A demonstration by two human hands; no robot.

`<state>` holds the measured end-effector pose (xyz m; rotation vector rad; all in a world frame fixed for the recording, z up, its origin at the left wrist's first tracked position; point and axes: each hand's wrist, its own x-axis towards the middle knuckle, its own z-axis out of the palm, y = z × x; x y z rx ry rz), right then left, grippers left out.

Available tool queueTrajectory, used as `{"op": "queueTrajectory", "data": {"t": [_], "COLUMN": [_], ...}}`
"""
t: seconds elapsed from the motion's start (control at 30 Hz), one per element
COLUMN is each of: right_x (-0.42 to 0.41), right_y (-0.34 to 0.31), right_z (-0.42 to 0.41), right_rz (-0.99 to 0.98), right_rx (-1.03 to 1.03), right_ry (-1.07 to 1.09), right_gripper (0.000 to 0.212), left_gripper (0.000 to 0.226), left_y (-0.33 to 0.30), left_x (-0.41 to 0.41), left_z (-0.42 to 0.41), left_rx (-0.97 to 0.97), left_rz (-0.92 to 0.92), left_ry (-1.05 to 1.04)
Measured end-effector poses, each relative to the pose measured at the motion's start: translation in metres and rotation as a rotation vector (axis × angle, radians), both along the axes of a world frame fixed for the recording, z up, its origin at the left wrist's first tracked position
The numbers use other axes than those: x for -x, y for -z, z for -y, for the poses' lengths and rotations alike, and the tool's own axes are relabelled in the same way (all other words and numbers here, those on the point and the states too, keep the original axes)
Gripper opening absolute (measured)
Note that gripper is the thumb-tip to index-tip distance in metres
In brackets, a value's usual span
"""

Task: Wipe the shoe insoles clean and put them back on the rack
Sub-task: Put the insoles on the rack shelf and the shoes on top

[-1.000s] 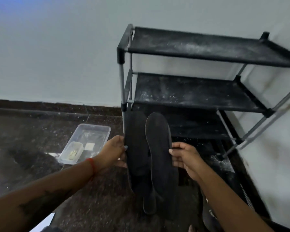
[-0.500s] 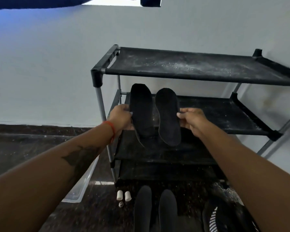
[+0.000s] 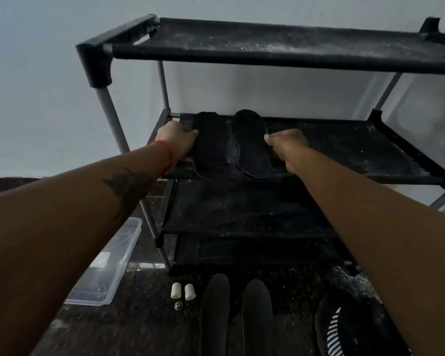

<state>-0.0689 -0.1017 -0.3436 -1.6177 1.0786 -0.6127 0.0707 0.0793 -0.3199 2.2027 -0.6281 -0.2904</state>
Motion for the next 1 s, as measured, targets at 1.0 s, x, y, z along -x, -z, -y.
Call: {"op": "queueTrajectory", "data": {"t": [1.0], "right_x": [0.223], "right_y": [0.23], "right_z": [-0.22], "right_rz": [-0.394], "right_rx": [-0.272], "right_ry": [0.166], "right_gripper": [0.051], "left_gripper": [0.066], "left_y": [0.236], "left_x": [0.233], "left_z": [-0.158], "left_rx": [-0.397], "left_rz": [-0.284], "left_ry": [0.021]}}
